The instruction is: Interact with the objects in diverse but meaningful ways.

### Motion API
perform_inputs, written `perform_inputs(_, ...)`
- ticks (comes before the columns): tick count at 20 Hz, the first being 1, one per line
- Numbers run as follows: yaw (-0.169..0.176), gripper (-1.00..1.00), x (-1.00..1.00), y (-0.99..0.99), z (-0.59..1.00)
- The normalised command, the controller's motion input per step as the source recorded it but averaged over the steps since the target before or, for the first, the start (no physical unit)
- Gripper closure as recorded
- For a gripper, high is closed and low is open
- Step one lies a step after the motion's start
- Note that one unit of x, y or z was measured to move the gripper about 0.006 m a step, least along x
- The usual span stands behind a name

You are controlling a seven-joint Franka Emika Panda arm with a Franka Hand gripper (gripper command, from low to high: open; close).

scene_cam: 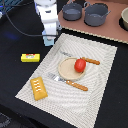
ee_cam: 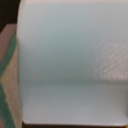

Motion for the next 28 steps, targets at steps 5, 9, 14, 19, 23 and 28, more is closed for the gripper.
perform_inputs(5,0.000,-1.00,-0.19,0.00,0.42)
perform_inputs(9,0.000,-1.00,-0.24,0.00,0.92)
perform_inputs(14,-0.058,-1.00,-0.07,-0.46,0.78)
perform_inputs(19,-0.065,-1.00,0.09,-0.72,0.44)
perform_inputs(23,-0.029,-1.00,0.16,-0.82,0.04)
perform_inputs(28,-0.042,-1.00,0.22,-0.41,-0.21)
